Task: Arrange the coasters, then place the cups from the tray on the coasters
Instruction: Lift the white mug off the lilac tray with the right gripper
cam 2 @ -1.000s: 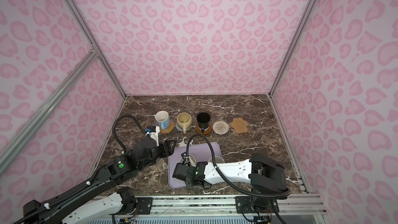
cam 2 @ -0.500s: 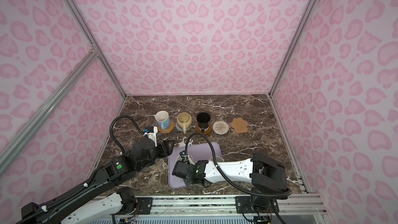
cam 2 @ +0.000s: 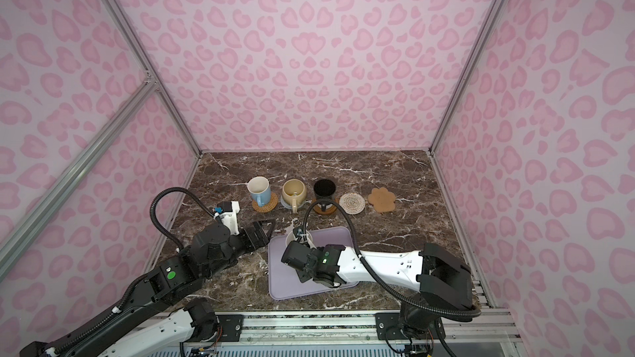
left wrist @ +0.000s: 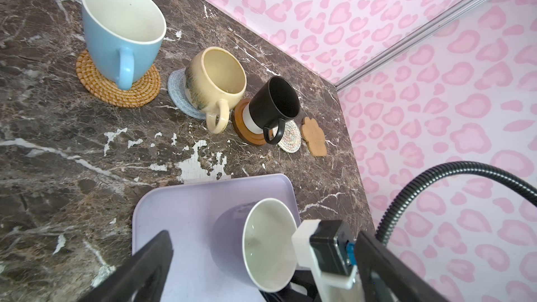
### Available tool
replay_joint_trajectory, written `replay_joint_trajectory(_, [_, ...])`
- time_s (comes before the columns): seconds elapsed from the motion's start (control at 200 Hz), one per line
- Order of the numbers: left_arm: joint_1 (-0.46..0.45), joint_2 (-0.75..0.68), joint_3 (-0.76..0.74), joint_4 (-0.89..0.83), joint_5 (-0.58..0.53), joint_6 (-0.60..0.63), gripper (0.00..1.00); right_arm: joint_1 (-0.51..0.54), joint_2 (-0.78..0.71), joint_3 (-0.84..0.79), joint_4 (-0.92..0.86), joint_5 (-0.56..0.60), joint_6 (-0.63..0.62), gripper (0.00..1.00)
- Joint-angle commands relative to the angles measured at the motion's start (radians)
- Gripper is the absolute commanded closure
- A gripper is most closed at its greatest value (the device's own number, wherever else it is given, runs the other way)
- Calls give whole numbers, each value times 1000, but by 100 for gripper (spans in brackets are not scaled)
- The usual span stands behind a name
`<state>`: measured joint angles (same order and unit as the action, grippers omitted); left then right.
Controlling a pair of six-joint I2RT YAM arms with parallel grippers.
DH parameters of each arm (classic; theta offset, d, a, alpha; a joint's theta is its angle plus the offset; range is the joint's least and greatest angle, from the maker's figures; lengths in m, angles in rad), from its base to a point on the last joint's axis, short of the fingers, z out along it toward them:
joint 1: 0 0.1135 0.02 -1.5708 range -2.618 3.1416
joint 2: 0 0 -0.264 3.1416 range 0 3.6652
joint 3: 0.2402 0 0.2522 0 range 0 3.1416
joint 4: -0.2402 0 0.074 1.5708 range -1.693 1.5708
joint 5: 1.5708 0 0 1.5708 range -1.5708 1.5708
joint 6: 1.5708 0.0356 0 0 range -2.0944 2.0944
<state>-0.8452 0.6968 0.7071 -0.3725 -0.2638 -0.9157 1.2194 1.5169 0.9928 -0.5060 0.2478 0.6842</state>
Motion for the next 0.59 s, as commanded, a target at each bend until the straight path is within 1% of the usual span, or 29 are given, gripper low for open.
replay_joint_trajectory(0.0, [0, -8, 5, 3, -8, -7, 3, -14, -24, 4, 25, 60, -29, 100])
replay_joint_trajectory(0.155, [1, 24, 25, 46, 34, 24, 3, -47, -53, 17, 12, 73, -62, 100])
replay_joint_trajectory(0.32, [2, 96, 59, 92, 79, 44, 3, -92, -98, 21, 6, 89, -96, 100])
replay_joint_trajectory(0.59, [1, 220, 157, 119, 101, 81, 3, -215, -184, 5, 20, 52, -147, 100])
